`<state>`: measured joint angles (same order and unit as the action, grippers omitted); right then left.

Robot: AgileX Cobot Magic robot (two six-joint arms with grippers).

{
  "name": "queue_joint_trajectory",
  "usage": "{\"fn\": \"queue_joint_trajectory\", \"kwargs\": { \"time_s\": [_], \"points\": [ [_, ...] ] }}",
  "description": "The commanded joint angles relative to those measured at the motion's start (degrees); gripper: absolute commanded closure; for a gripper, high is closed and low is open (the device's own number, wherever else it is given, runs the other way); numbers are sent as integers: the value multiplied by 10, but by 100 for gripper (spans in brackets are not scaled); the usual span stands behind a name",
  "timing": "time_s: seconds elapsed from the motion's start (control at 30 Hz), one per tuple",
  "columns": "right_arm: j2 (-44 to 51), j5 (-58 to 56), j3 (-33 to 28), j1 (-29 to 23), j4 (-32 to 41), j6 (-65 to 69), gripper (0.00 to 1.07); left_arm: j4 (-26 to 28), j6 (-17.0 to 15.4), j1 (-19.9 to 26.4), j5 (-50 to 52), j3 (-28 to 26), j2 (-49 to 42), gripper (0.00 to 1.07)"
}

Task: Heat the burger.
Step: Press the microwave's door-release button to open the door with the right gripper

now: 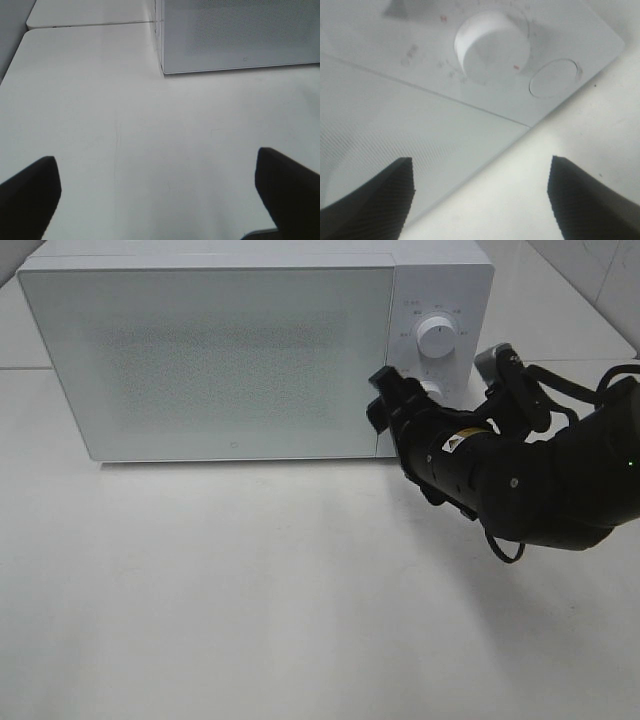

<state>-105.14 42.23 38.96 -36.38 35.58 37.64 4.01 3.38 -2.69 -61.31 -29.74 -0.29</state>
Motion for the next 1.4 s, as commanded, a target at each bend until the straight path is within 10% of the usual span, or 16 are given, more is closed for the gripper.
{"fn": "queue_joint_trajectory", "kwargs": {
  "time_s": [0.03,0.53,0.9,1.4],
  "points": [
    [32,-103,-2,3,-36,-116,32,5,2,1,1,2,-9,8],
    [147,-401,20,27,-84,-381,32,5,2,1,1,2,-9,8],
    [238,-670,101,37,-277,-376,32,5,2,1,1,2,-9,8],
    [417,-802,108,37,-289,-376,32,5,2,1,1,2,-9,8]
  ]
}}
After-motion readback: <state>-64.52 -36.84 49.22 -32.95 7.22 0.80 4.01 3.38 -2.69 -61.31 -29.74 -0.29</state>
